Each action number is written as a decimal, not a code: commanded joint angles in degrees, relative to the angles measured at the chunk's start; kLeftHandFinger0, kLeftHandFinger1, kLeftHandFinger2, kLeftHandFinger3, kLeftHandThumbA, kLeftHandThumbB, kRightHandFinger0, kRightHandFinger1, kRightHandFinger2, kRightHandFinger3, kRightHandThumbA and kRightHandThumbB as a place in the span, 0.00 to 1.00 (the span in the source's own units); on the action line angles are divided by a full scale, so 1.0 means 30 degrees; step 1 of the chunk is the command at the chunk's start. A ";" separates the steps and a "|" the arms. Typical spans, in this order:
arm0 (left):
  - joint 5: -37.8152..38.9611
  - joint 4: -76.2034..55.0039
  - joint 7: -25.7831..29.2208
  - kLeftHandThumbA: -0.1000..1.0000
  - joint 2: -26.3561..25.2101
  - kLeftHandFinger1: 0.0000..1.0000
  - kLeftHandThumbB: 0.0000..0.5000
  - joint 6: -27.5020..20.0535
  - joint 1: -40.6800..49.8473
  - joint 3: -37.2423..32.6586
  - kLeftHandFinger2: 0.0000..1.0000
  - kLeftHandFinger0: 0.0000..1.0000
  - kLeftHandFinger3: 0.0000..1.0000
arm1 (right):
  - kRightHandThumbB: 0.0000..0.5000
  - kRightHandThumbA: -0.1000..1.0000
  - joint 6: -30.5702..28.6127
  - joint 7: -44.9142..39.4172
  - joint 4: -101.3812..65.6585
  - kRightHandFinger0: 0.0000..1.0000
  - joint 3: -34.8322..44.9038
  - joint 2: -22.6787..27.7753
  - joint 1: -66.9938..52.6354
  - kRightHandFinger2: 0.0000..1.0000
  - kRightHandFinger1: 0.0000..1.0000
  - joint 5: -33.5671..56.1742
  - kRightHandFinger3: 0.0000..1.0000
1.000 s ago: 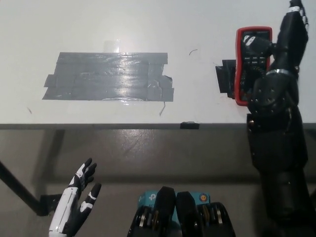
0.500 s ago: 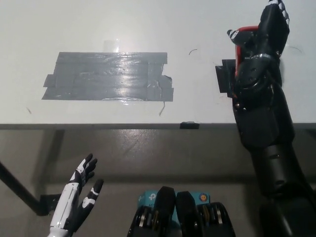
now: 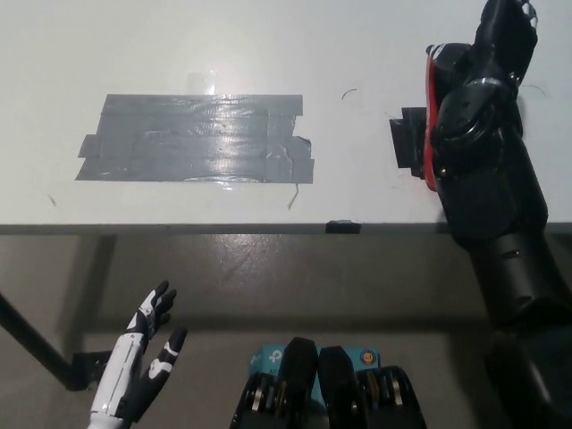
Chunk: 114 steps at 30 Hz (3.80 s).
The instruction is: The robot first picks the multimeter with right hand and then unfolds the black stand on the back of it using left hand
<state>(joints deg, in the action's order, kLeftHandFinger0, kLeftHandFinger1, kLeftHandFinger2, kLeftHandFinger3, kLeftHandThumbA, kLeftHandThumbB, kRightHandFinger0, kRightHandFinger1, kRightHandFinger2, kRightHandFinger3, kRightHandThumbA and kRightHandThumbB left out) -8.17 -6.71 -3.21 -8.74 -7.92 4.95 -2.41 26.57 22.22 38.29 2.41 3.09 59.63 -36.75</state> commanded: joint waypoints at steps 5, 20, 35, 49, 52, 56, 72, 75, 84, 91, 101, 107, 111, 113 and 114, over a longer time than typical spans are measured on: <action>-0.1272 -0.0480 0.0056 0.79 -0.0518 1.00 0.37 -0.0915 0.0066 -0.0285 1.00 1.00 1.00 | 0.93 0.97 0.0121 0.0488 -0.0238 1.00 0.1054 -0.0371 0.1478 1.00 1.00 0.0897 1.00; -0.2062 -0.0228 0.0223 0.75 -0.0582 1.00 0.30 -0.1490 0.0088 -0.0495 1.00 1.00 1.00 | 0.89 1.00 0.0121 0.0726 0.0814 1.00 0.1686 -0.0802 0.1974 1.00 1.00 0.2793 1.00; -0.1872 -0.0269 -0.0100 0.77 -0.0872 1.00 0.25 -0.1533 0.0270 -0.0451 1.00 1.00 1.00 | 1.00 1.00 0.0121 0.1819 0.2141 1.00 0.1101 -0.0373 0.1446 1.00 1.00 0.1647 1.00; -0.2180 0.0021 -0.0022 0.73 -0.1209 1.00 0.15 -0.2214 0.0310 -0.0533 1.00 1.00 1.00 | 0.94 0.92 0.0044 0.0923 0.1191 1.00 0.0933 -0.0281 0.1008 1.00 1.00 0.3232 1.00; -0.1990 0.0055 -0.0146 0.71 -0.1217 1.00 0.14 -0.2216 0.0358 -0.0559 1.00 1.00 1.00 | 0.95 0.94 -0.0010 0.0448 0.1153 1.00 0.0951 -0.0347 0.0922 1.00 1.00 0.3775 1.00; -0.1982 -0.0087 -0.0157 0.71 -0.1219 1.00 0.14 -0.2095 0.0408 -0.0518 1.00 1.00 1.00 | 0.96 0.91 0.0005 0.0312 0.1338 1.00 0.1148 -0.0460 0.0931 1.00 1.00 0.4463 1.00; -0.2045 0.0440 0.0157 0.71 -0.1415 0.95 0.09 -0.3503 0.0433 -0.0285 0.99 0.92 1.00 | 1.00 1.00 -0.0258 0.0798 0.3131 1.00 0.0211 -0.0210 0.0714 1.00 1.00 0.4731 1.00; -0.1988 0.0420 0.0099 0.73 -0.1467 0.94 0.10 -0.3348 0.0415 -0.0190 0.99 0.91 1.00 | 1.00 0.99 -0.0308 0.0997 0.3100 1.00 0.0317 -0.0280 0.0723 1.00 1.00 0.4960 1.00; -0.1884 0.0379 0.0042 0.73 -0.1421 0.94 0.08 -0.3428 0.0452 -0.0160 0.98 0.91 1.00 | 1.00 0.90 -0.0404 0.2384 0.2943 1.00 0.0817 -0.0435 0.0661 1.00 1.00 0.5216 1.00; -0.1880 0.0272 -0.0046 0.72 -0.1495 0.93 0.07 -0.3390 0.0441 -0.0164 0.97 0.91 1.00 | 0.98 0.88 -0.1007 0.2787 0.3005 1.00 0.0954 -0.0582 0.0421 1.00 1.00 0.5582 1.00; -0.1810 -0.0077 -0.0160 0.69 -0.1527 0.93 0.03 -0.3082 0.0516 -0.0142 0.93 0.97 1.00 | 1.00 0.95 -0.0890 0.3097 0.3282 1.00 0.0723 -0.0847 0.0498 1.00 1.00 0.5775 1.00; -0.1787 -0.0050 -0.0200 0.69 -0.1572 0.92 0.04 -0.3075 0.0461 -0.0164 0.92 0.97 1.00 | 1.00 0.94 -0.1140 0.3075 0.3463 1.00 0.1082 -0.0932 0.0637 1.00 1.00 0.6336 1.00; -0.1823 0.0025 -0.0161 0.69 -0.1564 0.91 0.02 -0.3165 0.0413 -0.0185 0.91 0.97 1.00 | 0.98 0.95 -0.1118 0.2881 0.3735 1.00 0.1123 -0.0904 0.0744 1.00 1.00 0.6645 1.00; -0.1778 -0.0116 -0.0230 0.68 -0.1558 0.90 0.03 -0.2952 0.0438 -0.0190 0.90 0.97 1.00 | 0.99 0.95 -0.0961 0.2991 0.4426 1.00 0.0899 -0.0775 0.0949 1.00 1.00 0.6486 1.00; -0.1814 -0.0149 -0.0217 0.69 -0.1532 0.90 0.03 -0.2864 0.0362 -0.0182 0.90 0.97 1.00 | 1.00 0.94 -0.0981 0.3238 0.4907 1.00 0.0780 -0.0689 0.1174 1.00 1.00 0.6327 1.00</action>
<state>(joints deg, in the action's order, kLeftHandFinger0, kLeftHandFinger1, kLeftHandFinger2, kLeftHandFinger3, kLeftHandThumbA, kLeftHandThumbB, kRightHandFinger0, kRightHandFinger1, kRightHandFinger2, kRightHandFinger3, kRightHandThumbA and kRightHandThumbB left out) -14.41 -5.39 -3.46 -12.49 -15.72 6.07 -3.19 25.25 30.40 50.36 5.51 0.82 59.21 -18.51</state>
